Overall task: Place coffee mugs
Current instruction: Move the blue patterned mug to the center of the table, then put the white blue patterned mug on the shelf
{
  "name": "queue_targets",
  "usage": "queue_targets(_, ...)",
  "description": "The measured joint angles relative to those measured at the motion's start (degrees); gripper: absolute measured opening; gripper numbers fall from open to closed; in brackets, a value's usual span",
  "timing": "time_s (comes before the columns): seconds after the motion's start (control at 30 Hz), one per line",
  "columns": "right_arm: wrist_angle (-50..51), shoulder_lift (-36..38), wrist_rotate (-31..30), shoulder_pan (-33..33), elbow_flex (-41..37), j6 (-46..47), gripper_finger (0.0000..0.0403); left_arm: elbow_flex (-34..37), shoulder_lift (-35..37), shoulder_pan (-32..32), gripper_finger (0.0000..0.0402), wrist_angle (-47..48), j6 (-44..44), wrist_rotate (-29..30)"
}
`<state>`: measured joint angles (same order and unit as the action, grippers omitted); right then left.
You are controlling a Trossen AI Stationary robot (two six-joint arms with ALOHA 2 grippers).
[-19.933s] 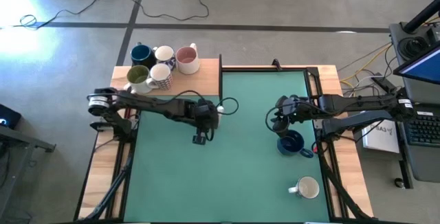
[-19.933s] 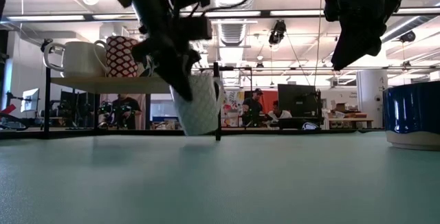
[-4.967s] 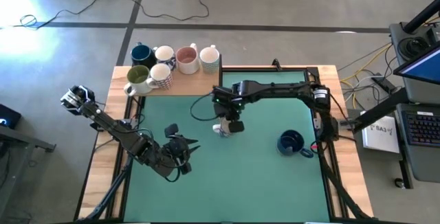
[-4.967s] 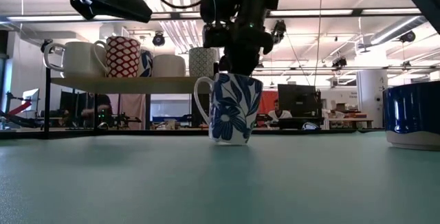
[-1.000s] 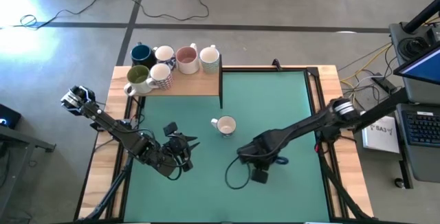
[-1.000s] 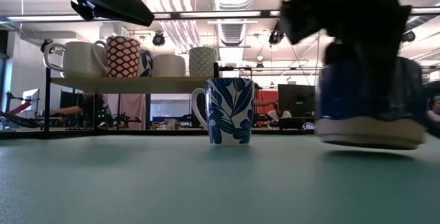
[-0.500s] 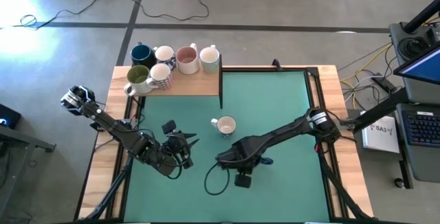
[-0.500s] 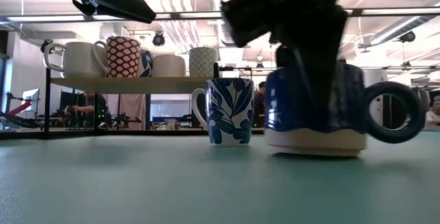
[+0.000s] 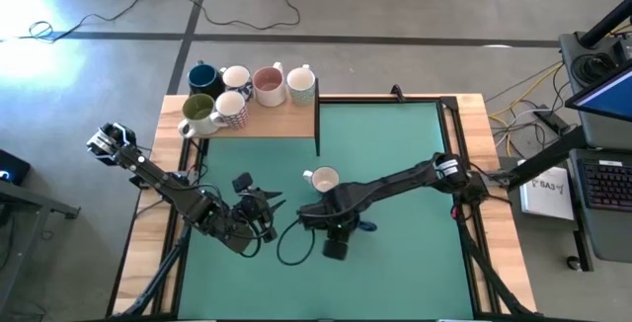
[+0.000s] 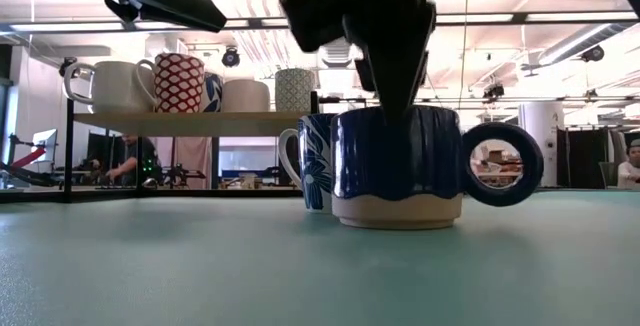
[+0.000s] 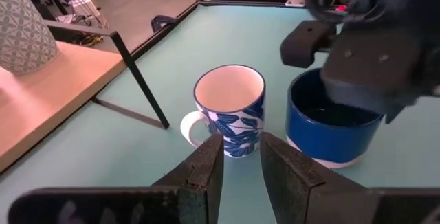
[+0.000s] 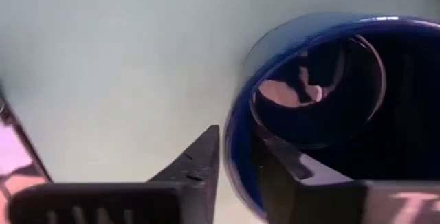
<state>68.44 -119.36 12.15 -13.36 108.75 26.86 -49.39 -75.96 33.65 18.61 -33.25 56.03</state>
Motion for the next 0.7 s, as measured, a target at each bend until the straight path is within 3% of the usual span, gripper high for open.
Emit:
queue_targets(0.2,5.72,1.94,-0.25,-0.19,4.63,-8.08,0.0122,0.0,-0.7,0.0,0.0079,0.1,-2.58,-2.05)
queue_targets(0.3,10.61,4.31,-0.88,-0.94,5.66,-18.49,0.0131,0.0,-1.35,0.0,0.0079,0.26,-3.38,-2.33)
queue_targets(0.4,12.22,7.42,-9.36,-1.98,4.76,-27.22,0.0129,-0.12,-2.04,0.0,0.0079,0.32,-3.5,-2.67)
queue_targets(0.53,8.16,11.07,-21.44,-1.97,2.45,-29.73,0.012,-1.49,-2.27,0.0,0.0079,0.5,-2.06,-2.66)
queue_targets(0.7,-0.44,13.18,-21.02,1.17,-2.59,-28.18,0.012,-5.62,-2.06,0.0,0.0079,7.25,1.11,-3.0)
